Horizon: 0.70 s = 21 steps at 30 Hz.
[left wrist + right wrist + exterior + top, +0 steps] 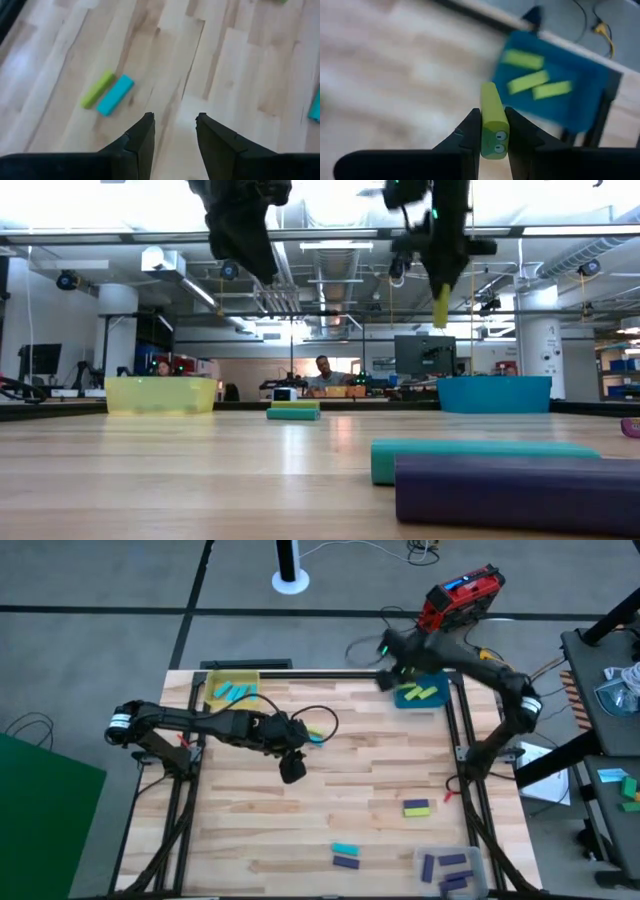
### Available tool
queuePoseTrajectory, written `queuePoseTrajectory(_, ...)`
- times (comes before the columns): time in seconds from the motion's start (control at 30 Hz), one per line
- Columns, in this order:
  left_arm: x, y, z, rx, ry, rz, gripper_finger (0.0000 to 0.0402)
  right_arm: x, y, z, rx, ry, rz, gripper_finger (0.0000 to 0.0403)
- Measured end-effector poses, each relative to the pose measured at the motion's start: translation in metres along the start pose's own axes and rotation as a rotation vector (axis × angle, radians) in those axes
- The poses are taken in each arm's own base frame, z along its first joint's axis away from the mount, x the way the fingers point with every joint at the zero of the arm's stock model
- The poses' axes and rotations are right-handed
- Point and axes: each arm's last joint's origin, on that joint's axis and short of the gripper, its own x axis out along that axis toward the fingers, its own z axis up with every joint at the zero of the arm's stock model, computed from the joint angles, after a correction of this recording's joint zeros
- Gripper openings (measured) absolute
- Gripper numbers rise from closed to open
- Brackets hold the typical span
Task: Sort blocks
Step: Put the green block into the blue bin
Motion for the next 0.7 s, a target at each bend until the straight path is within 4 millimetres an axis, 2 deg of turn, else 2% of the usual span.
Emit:
queuePoseTrajectory(0.07, 0.001, 0.0, -0.001, -0.019, 0.007, 0.003, 0.0124, 0.011, -0.032, 0.025, 0.055, 0.002, -0.026, 0.0055)
queuePoseTrajectory(0.13, 0.0, 0.0, -0.001, -0.036, 0.006, 0.005, 0.0125, 0.025, -0.068, 0.043, 0.092, 0.036, -0.058, 0.0055)
queuePoseTrajectory(0.23, 0.0, 0.0, -0.001, -0.067, 0.003, 0.008, 0.0125, 0.048, -0.115, 0.054, 0.166, 0.117, -0.084, 0.0055)
queuePoseTrajectory(0.33, 0.0, -0.001, -0.001, -0.094, 0.006, 0.011, 0.0125, 0.057, -0.146, 0.052, 0.216, 0.144, -0.04, 0.0055)
queuePoseTrajectory(0.43, 0.0, -0.001, -0.001, -0.097, 0.005, 0.015, 0.0125, 0.06, -0.159, 0.048, 0.223, 0.13, -0.036, 0.0055)
queuePoseTrajectory(0.63, 0.0, -0.001, -0.002, -0.091, 0.005, 0.017, 0.0126, 0.067, -0.16, 0.049, 0.233, 0.099, -0.029, 0.0055)
queuePoseTrajectory(0.7, 0.0, -0.001, -0.001, -0.092, 0.004, 0.017, 0.0126, 0.068, -0.157, 0.049, 0.227, 0.101, -0.029, 0.0077)
